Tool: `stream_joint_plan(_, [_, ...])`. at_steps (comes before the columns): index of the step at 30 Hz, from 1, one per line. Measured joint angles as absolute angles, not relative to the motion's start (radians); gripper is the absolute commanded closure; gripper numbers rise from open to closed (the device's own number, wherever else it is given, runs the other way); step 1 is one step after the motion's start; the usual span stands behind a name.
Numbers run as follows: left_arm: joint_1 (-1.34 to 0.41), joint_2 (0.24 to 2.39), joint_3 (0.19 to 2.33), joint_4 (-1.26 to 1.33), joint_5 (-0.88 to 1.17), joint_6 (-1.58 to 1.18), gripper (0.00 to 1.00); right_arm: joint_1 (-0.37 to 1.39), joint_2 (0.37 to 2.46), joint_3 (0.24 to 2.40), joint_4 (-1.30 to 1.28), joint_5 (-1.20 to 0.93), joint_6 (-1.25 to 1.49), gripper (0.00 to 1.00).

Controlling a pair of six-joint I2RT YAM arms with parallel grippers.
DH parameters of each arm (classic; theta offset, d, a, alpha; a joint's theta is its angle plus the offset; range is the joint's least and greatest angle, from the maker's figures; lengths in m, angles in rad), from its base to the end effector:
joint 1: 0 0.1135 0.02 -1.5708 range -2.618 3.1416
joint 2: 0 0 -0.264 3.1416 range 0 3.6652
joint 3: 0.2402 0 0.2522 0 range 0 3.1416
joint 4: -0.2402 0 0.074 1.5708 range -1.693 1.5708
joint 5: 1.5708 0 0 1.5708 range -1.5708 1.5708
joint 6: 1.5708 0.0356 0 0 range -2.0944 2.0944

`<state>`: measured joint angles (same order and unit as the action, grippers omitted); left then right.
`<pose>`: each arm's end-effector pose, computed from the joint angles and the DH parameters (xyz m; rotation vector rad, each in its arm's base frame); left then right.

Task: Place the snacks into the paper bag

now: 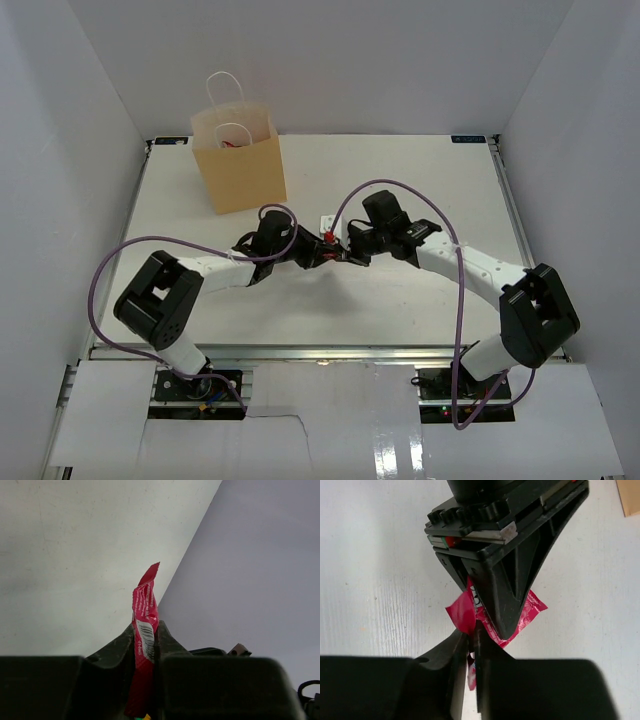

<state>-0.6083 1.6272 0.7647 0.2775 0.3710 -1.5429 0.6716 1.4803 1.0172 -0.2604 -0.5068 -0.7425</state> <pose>0.2627 -0.1987 0.1709 -0.9347 2.4325 -1.4566 0.2405 0.2132 0.2511 -1.6440 1.5238 0.5406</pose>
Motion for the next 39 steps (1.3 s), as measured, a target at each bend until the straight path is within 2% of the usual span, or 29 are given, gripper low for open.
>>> stream_joint_plan(3, [-0.608, 1.619, 0.761, 0.284, 0.357, -1.533, 0.93, 0.675, 1.48, 1.017, -0.257, -0.496, -0.73, 0.7])
stream_joint_plan(5, [-0.607, 1.615, 0.76, 0.284, 0.35, -1.52, 0.99, 0.674, 1.48, 1.017, -0.263, -0.493, -0.735, 0.43])
stream_joint_plan(7, [-0.599, 1.609, 0.76, 0.282, 0.342, -1.502, 1.0, 0.672, 1.476, 1.017, -0.281, -0.499, -0.73, 0.31])
stream_joint_plan(10, [-0.57, 1.578, 0.761, 0.249, 0.342, -1.448, 1.0, 0.649, 1.457, 1.02, -0.321, -0.537, -0.727, 0.18])
stream_joint_plan(16, [-0.465, 1.486, 0.904, -0.01, 0.294, -1.232, 1.0, 0.488, 1.374, 1.072, -0.405, -0.673, -0.69, 0.17])
stream_joint_plan(20, [-0.394, 1.473, 1.158, -0.165, 0.251, -1.083, 1.0, 0.359, 1.312, 1.077, -0.411, -0.716, -0.66, 0.17])
stream_joint_plan(24, [-0.317, 1.472, 1.411, -0.264, 0.229, -0.991, 1.0, 0.316, 1.289, 1.046, -0.413, -0.723, -0.648, 0.16])
stream_joint_plan(28, [-0.195, 1.491, 1.607, -0.307, 0.242, -0.98, 1.0, 0.312, 1.286, 1.003, -0.418, -0.723, -0.631, 0.16])
stream_joint_plan(34, [-0.036, 1.605, 1.747, -0.32, 0.281, -1.05, 1.0, 0.307, 1.283, 0.981, -0.412, -0.717, -0.608, 0.16])
stream_joint_plan(38, [0.011, 1.702, 1.755, -0.344, 0.319, -1.102, 0.94, 0.303, 1.282, 0.971, -0.4, -0.708, -0.597, 0.16])
stream_joint_plan(39, [0.019, 1.725, 1.755, -0.351, 0.33, -1.113, 0.9, 0.302, 1.282, 0.969, -0.4, -0.706, -0.593, 0.16])
